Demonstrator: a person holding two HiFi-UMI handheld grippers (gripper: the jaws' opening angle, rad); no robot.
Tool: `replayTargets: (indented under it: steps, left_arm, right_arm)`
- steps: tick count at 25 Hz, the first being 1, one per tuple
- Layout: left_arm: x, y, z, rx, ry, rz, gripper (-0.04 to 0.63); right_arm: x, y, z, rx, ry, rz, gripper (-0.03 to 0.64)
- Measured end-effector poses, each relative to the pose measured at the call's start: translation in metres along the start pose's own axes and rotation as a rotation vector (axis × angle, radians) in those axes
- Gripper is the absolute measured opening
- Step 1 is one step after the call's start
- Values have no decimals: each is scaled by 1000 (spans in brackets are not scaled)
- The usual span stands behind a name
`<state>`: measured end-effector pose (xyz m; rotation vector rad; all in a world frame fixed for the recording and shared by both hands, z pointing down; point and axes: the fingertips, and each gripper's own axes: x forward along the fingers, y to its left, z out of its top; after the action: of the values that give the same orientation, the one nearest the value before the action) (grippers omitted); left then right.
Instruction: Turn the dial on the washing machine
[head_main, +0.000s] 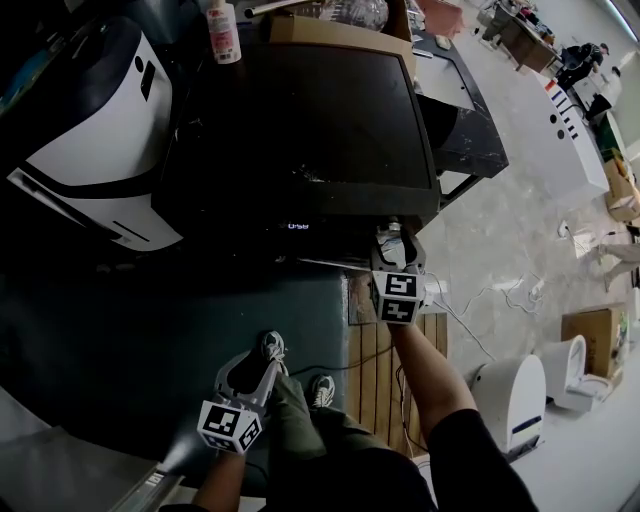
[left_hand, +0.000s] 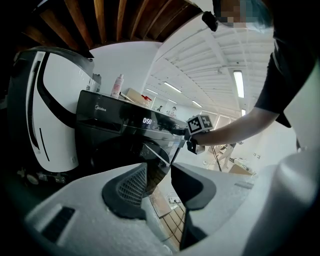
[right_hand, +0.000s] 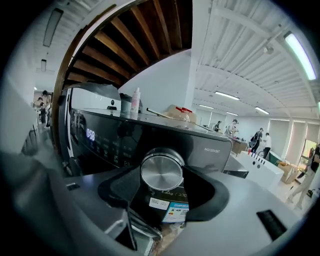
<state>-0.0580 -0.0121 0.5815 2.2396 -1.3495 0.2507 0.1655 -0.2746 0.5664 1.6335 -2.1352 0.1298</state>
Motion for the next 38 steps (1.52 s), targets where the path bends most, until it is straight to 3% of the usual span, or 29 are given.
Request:
replayTargets:
  steps: [9,22,32,38]
  left_arm:
    - [12,-6,6,3,9,-30,141]
    - [14,-10,8,3,24,-45,137]
    - [20,-12,10,7,30,-63,135]
    - [21,-14,10,7,38,-66,135]
  right_arm:
    - [2,-6,-3,326,-18,143,272]
    - [1,-5,2,517,-1,263,270]
    - [3,-11,-6,842,-22,340,268]
    - [2,-12,-5,950,-36,399,270]
